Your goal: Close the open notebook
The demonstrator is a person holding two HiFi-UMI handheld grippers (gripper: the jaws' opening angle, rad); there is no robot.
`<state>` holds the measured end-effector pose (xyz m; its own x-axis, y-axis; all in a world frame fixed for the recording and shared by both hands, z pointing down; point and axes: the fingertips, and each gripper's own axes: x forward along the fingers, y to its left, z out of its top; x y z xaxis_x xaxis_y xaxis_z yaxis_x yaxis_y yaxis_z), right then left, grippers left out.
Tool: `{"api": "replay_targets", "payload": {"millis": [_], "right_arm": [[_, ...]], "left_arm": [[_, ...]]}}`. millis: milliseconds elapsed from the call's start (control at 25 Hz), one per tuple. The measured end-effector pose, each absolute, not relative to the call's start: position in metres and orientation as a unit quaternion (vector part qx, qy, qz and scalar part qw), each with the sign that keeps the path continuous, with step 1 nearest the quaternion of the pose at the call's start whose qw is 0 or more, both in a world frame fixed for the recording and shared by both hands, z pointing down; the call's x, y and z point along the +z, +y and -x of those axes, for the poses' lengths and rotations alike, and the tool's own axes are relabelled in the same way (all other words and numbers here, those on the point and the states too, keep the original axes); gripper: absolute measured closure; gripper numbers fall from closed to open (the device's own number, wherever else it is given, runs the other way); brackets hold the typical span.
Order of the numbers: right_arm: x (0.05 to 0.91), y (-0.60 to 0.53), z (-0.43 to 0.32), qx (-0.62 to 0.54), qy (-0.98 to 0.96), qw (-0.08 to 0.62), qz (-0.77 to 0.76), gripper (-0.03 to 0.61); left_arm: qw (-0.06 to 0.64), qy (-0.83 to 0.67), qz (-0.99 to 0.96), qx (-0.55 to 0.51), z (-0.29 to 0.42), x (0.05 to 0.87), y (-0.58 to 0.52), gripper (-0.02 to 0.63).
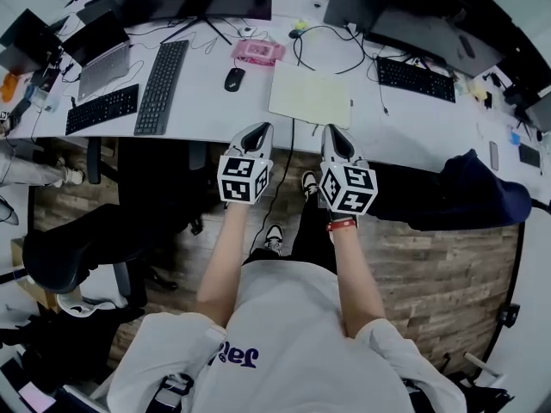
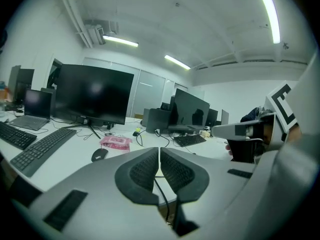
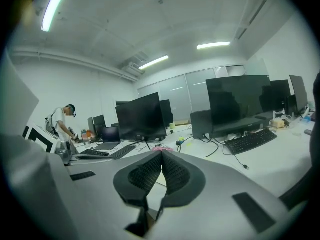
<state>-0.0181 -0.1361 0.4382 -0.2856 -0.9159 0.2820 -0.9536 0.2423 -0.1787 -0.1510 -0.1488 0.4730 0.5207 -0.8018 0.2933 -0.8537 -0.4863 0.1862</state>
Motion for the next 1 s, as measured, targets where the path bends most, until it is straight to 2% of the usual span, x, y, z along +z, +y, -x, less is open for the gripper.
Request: {"api": "replay_targets", "payload": {"millis": [320,1000], "right_arm": [[0.471,-0.184,0.027,0.177,-0.807,0.089,-0.556,0.565],[0.520,-0.248,0.027,0.207,-0.824,0.127,-0.512,0.565]], "left_arm": [[0.210,-0.498,-0.836,0.097,0.147,0.521,-0.192,0.591],[0.288,-0.518,-0.798,0.111,0.145,0.597,-0.256,0.536]]}}
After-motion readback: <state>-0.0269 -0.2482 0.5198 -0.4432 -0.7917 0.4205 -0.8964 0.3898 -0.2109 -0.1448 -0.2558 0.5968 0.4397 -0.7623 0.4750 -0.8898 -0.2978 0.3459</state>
